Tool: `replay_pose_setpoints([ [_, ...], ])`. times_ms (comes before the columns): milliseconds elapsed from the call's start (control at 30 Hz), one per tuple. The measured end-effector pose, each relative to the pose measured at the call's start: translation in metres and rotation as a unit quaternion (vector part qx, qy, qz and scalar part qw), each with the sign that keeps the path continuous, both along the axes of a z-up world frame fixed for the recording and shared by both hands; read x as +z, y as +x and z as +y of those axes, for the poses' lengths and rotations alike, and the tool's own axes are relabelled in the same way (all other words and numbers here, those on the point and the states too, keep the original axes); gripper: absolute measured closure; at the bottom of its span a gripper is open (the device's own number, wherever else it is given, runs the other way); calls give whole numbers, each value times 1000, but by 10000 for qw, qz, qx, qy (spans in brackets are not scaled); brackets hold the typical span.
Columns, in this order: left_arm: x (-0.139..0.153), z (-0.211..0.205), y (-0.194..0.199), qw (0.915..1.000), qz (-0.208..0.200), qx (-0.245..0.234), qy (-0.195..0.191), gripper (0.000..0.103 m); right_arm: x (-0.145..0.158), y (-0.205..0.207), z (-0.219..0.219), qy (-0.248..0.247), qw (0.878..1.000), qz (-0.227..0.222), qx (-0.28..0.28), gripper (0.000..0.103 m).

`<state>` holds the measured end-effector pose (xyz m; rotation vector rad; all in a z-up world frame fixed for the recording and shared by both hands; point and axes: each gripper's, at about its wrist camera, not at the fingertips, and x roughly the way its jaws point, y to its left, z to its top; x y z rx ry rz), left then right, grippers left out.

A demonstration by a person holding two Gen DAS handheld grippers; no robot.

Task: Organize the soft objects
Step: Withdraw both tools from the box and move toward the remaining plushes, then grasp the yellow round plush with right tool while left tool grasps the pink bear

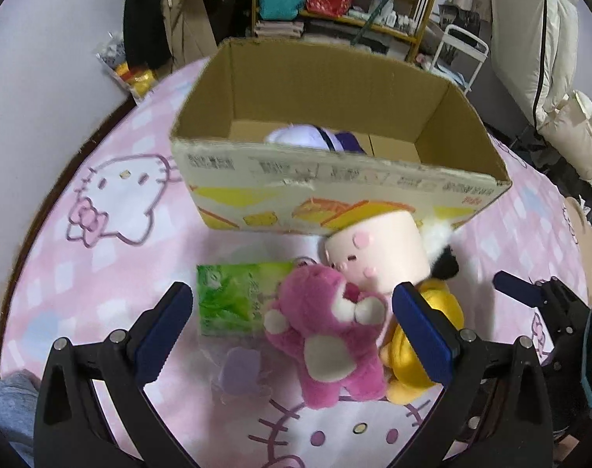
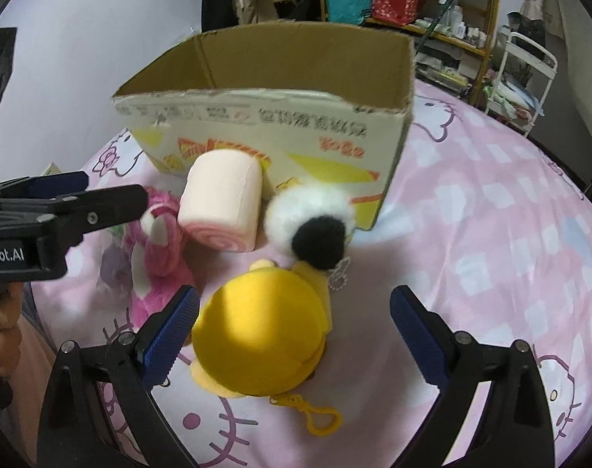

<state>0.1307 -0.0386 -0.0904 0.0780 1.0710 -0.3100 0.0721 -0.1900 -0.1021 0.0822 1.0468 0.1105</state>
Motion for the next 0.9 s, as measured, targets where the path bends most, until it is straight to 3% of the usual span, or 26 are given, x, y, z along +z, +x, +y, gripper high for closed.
replay_pose_setpoints([
  [333,-25,-10,3,9985,525,-159,85,2,-19,6,10,141,9990,403,145,1],
  [833,-50,-18,8,9951,708,-119,676,2,-37,8,17,281,9971,666,217,1],
  [900,-51,-17,7,9951,708,-133,675,6,-38,8,14,334,9968,697,194,1],
])
